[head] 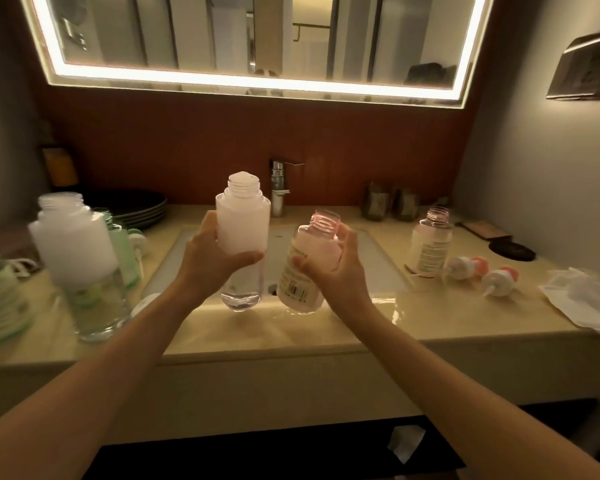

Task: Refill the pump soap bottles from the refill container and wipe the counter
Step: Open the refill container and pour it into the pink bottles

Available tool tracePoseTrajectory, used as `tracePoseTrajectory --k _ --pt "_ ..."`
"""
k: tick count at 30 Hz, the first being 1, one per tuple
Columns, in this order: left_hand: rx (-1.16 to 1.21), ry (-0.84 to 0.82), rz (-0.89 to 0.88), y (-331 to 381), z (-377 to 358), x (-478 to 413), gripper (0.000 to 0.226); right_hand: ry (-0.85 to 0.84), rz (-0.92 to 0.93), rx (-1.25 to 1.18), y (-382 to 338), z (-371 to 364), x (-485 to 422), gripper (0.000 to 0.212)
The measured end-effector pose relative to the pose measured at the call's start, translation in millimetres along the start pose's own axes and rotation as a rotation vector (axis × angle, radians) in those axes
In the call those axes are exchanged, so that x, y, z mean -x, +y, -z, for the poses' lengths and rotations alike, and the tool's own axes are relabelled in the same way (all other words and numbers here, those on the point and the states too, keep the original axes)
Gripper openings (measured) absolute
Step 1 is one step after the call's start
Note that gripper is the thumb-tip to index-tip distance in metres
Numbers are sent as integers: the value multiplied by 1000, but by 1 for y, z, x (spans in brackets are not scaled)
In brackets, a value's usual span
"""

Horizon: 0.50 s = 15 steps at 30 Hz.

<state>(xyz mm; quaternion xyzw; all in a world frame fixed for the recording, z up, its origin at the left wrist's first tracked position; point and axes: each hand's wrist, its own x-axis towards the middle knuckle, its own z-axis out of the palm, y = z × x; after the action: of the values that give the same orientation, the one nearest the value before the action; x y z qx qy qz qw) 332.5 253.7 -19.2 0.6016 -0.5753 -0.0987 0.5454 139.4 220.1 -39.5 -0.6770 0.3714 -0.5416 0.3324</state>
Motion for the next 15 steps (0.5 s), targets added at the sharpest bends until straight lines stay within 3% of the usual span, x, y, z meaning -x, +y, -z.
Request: tracePoseTrajectory --k 5,15 --pt "-97 16 -32 -6 10 4 77 -30 41 125 21 -19 6 75" --pt "-398 21 -177 -2 -7 -12 75 63 82 285 29 -25 -1 72"
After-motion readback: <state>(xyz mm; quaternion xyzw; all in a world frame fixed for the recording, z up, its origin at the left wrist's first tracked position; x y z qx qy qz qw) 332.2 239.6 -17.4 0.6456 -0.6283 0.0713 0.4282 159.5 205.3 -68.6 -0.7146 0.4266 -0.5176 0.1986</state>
